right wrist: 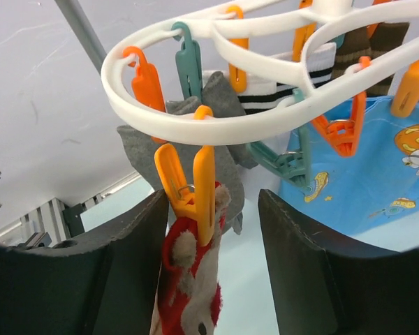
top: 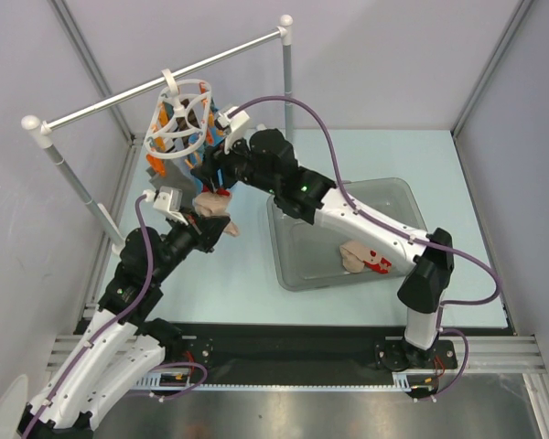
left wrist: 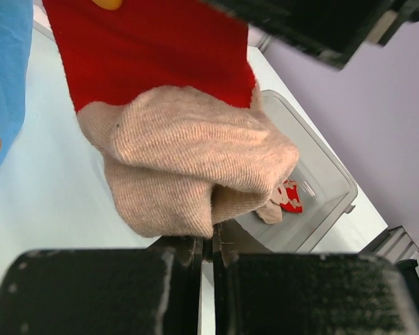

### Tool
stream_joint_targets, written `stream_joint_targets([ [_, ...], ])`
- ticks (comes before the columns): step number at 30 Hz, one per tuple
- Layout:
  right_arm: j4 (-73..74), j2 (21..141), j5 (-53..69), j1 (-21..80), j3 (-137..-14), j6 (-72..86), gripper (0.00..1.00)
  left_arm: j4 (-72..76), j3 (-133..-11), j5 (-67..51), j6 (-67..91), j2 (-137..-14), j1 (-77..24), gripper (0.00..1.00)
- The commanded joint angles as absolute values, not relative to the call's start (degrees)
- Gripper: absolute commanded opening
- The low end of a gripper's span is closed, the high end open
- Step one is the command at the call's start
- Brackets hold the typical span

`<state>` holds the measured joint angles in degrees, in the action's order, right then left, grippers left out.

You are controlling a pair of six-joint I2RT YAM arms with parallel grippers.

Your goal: Remove the socks clipped to the hanger

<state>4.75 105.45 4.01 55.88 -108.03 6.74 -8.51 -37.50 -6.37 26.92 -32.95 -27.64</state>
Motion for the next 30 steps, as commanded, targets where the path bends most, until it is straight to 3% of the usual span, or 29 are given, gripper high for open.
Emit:
stream_joint_targets([
  [1,4.22,106.43,2.29,57.39,-111.97,4.92,0.59,-7.29,-37.35,-7.3,26.98,-32.61,-28.21,0.0],
  [9,1.41,107.4,-2.61,59.24,-112.32,3.7,0.62,-7.03,-37.18,-7.65,26.9,-32.78,-28.39,0.0],
  [20,-2.99,107.84,-15.2,62.58,-112.32,-1.93,0.46,-6.68,-37.09,-7.82,27.33,-32.78,-28.65,0.0],
  [23,-3.51,107.84,-15.73,62.58,-112.15,-1.85,0.33,-6.5,-37.18,-7.82,27.51,-32.87,-28.65,0.0],
  [26,-3.51,107.49,-15.82,62.58,-111.89,-1.67,0.04,-6.68,-37.18,-7.82,27.51,-32.78,-28.65,0.0],
  [27,-3.69,107.4,-15.73,62.58,-111.62,-1.5,0.0,-6.68,-37.09,-7.65,27.51,-32.78,-28.65,0.0],
  [30,-4.57,106.35,-15.38,62.67,-109.96,-1.32,0.0,-7.29,-36.57,-7.3,28.04,-32.61,-28.65,0.0],
])
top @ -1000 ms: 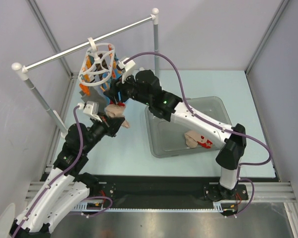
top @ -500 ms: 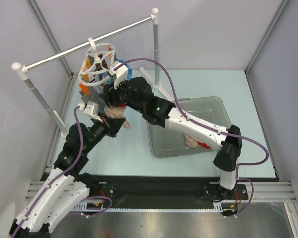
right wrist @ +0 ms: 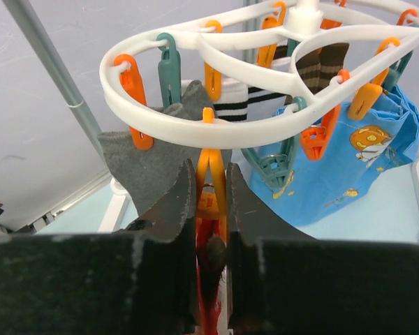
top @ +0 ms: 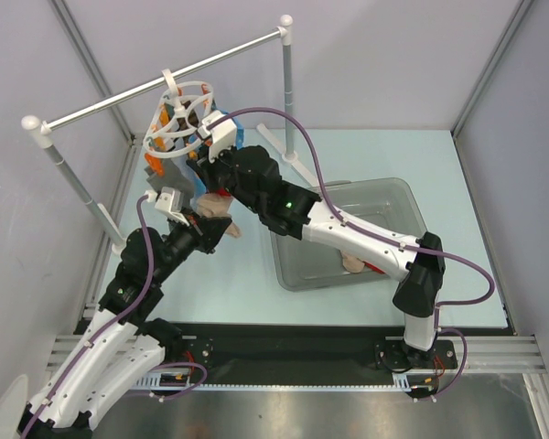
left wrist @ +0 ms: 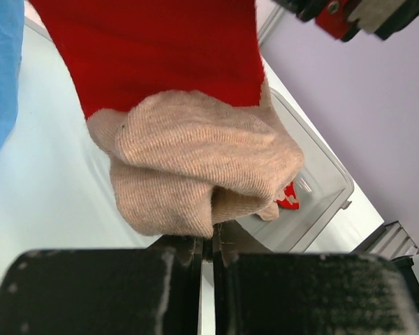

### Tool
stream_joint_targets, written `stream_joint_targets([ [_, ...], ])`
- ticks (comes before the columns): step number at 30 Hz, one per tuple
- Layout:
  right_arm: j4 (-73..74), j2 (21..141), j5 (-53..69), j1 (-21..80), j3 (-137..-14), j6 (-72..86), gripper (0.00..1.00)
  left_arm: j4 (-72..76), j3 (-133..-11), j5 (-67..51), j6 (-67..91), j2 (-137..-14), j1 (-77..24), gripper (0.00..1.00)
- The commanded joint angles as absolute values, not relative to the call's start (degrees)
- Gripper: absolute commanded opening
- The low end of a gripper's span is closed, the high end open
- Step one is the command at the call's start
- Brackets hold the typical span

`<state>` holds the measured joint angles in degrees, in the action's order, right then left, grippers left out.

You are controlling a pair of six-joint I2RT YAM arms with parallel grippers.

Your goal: Remove the socks clipped to the hanger

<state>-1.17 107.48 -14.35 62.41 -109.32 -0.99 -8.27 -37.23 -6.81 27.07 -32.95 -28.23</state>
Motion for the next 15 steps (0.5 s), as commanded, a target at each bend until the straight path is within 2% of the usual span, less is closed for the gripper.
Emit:
stream_joint_targets([
  [1,-4.92,106.09,-15.29,62.58,-109.26,-1.23,0.0,-7.47,-36.39,-7.21,28.39,-32.35,-28.65,0.0],
  [9,-5.01,104.5,-13.45,62.49,-107.75,-0.26,0.0,-6.68,-29.72,-9.05,35.32,-28.83,-28.83,0.0],
  [10,-4.49,104.33,-13.19,62.49,-107.67,-0.26,0.03,-6.42,-29.19,-9.31,36.03,-28.48,-29.0,0.0],
  [11,-4.05,104.15,-12.84,62.49,-107.67,-0.26,0.19,-5.89,-28.74,-9.58,37.69,-28.22,-29.35,0.0],
  [12,-3.52,103.98,-12.66,62.49,-107.58,1.13,0.29,-4.41,-27.96,-10.36,38.49,-28.04,-29.62,0.0],
  [15,-1.5,102.05,-12.66,62.4,-105.4,1.84,0.46,-1.85,-27.51,-10.72,41.13,-29.52,-31.55,0.0],
])
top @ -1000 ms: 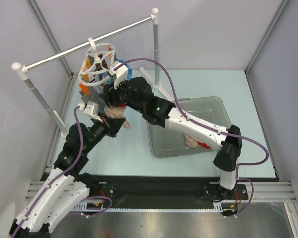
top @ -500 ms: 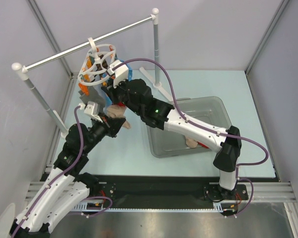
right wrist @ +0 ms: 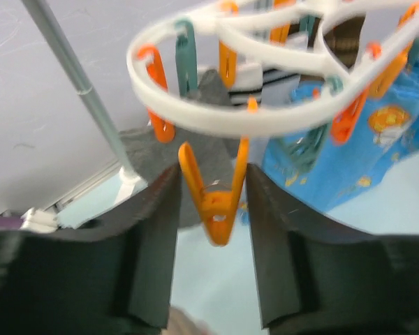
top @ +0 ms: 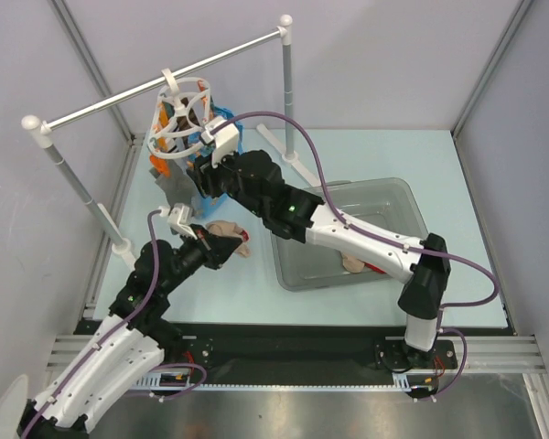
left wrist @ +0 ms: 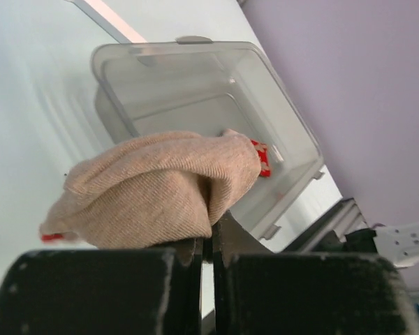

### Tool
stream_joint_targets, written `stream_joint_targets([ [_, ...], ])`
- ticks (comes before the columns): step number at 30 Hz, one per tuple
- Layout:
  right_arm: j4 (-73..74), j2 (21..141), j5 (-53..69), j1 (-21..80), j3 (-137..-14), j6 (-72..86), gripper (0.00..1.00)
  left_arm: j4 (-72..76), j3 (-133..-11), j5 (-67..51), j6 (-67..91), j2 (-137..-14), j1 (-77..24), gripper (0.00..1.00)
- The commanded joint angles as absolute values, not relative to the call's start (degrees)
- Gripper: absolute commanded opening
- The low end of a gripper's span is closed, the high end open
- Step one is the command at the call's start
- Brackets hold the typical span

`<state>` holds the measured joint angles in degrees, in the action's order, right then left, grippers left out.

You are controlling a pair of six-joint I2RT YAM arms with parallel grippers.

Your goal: Remove the socks clipped to the hanger

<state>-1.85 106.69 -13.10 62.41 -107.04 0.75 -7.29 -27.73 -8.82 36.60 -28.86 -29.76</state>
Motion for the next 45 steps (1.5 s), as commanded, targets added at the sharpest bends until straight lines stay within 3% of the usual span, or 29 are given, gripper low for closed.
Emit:
stream_joint_targets([
  [1,-1.49,99.95,-12.83,62.49,-103.9,2.28,0.49,-1.15,-27.77,-9.94,41.48,-30.31,-32.25,0.0],
  [9,-0.27,81.5,-15.02,61.96,-84.66,9.84,0.83,4.04,-33.47,-2.29,40.43,-40.77,-43.76,0.0],
  [14,5.27,65.86,-21.08,61.79,-73.51,13.27,0.99,7.91,-40.85,2.28,38.07,-55.41,-52.62,0.0],
  [20,10.54,48.27,-28.38,61.7,-67.07,16.7,1.0,13.35,-54.04,2.9,35.77,-74.39,-57.83,0.0],
  [23,12.21,44.13,-31.19,61.52,-66.01,16.18,1.0,10.83,-61.85,0.53,35.77,-81.72,-58.45,0.28],
  [24,12.65,43.77,-31.46,61.35,-65.92,15.3,1.0,6.9,-65.27,0.53,35.68,-84.52,-58.53,0.48],
  [25,13.09,43.86,-31.73,61.35,-66.09,14.95,1.0,5.55,-66.0,1.05,35.68,-84.72,-58.88,0.57],
  [26,13.62,44.21,-31.64,61.35,-66.35,14.59,1.0,4.75,-65.92,2.01,35.51,-84.29,-58.97,0.65],
  [27,15.36,44.91,-31.55,61.17,-66.97,14.59,1.0,4.22,-64.61,2.98,35.42,-83.16,-58.97,0.86],
  [30,15.74,47.19,-30.06,61.08,-68.2,14.76,1.0,-1.82,-63.72,7.37,33.14,-77.36,-58.97,1.0],
  [35,13.28,50.7,-25.93,61.0,-67.24,15.9,1.0,-22.18,-65.48,18.16,29.62,-66.37,-58.01,0.98],
  [38,11.08,52.11,-24.7,61.08,-66.1,17.04,1.0,-33.0,-63.47,23.88,31.45,-58.4,-54.85,0.92],
  [45,8.88,53.7,-22.33,61.08,-66.01,18.11,1.0,-36.83,-52.31,20.14,30.85,-35.99,-38.17,0.89],
])
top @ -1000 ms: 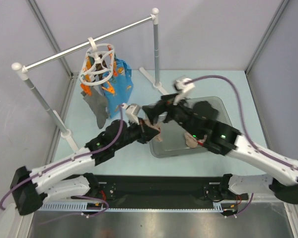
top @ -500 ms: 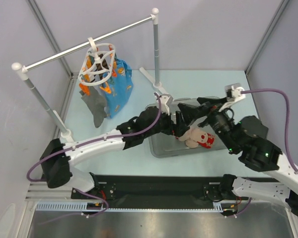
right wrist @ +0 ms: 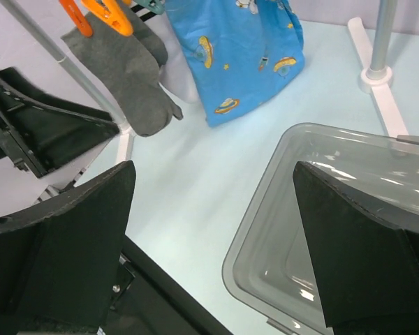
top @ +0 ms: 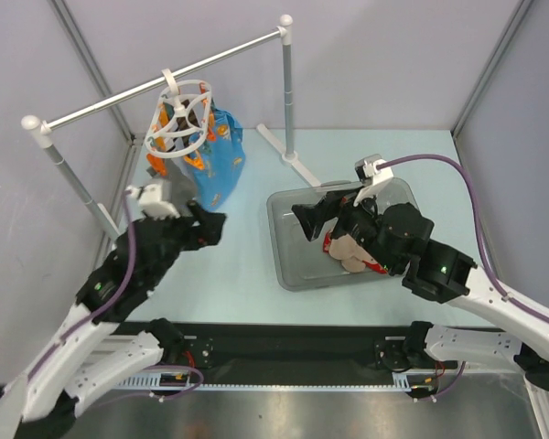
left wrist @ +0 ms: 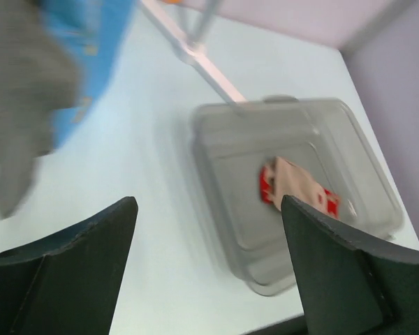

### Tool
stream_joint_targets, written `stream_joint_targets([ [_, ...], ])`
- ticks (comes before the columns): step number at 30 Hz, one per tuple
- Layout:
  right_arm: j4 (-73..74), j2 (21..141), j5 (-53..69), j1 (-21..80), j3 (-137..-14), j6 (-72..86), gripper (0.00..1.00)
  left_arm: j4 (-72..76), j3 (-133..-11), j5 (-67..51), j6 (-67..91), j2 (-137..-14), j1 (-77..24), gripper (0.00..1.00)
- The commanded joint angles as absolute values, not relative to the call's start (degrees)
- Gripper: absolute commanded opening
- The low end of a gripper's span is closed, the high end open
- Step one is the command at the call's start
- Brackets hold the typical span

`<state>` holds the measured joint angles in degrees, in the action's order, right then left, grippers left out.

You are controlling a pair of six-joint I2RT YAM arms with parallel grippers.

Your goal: Remove the socks clipped to the hanger

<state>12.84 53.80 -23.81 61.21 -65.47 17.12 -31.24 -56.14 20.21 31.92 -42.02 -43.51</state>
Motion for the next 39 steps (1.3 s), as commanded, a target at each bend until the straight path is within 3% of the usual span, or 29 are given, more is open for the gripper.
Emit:
stream_joint_targets([
  [1,8.7,53.79,-22.24,61.08,-66.01,18.28,1.0,-36.04,-51.51,19.52,29.02,-34.73,-34.49,0.89],
  [13,8.79,51.68,-21.71,61.26,-65.48,18.54,1.0,-29.36,-48.52,14.94,22.06,-39.99,-14.87,0.88],
  [19,9.14,50.63,-21.36,61.17,-65.39,18.19,1.0,-21.89,-47.46,10.11,20.31,-44.73,-12.31,0.84],
  [22,9.4,50.45,-20.92,61.17,-65.39,18.11,1.0,-18.03,-46.5,7.83,19.17,-45.79,-12.3,0.73],
  [25,10.11,50.01,-20.92,61.17,-65.3,18.11,1.0,-15.91,-46.05,5.54,18.02,-46.4,-12.3,0.52],
  [26,10.28,49.84,-21.0,61.17,-65.13,18.19,1.0,-16.43,-46.32,5.97,18.02,-46.49,-12.22,0.37],
  [28,10.55,49.57,-21.27,61.17,-65.21,18.11,1.0,-17.22,-46.76,4.75,18.81,-45.09,-12.3,0.28],
  [31,11.07,50.01,-21.97,61.17,-66.17,17.67,0.99,-17.58,-46.06,2.21,22.14,-41.15,-12.74,0.0],
  [39,13.8,57.73,-21.45,61.17,-75.58,14.51,0.93,-16.35,-42.98,5.01,25.22,-33.31,-22.39,0.0],
])
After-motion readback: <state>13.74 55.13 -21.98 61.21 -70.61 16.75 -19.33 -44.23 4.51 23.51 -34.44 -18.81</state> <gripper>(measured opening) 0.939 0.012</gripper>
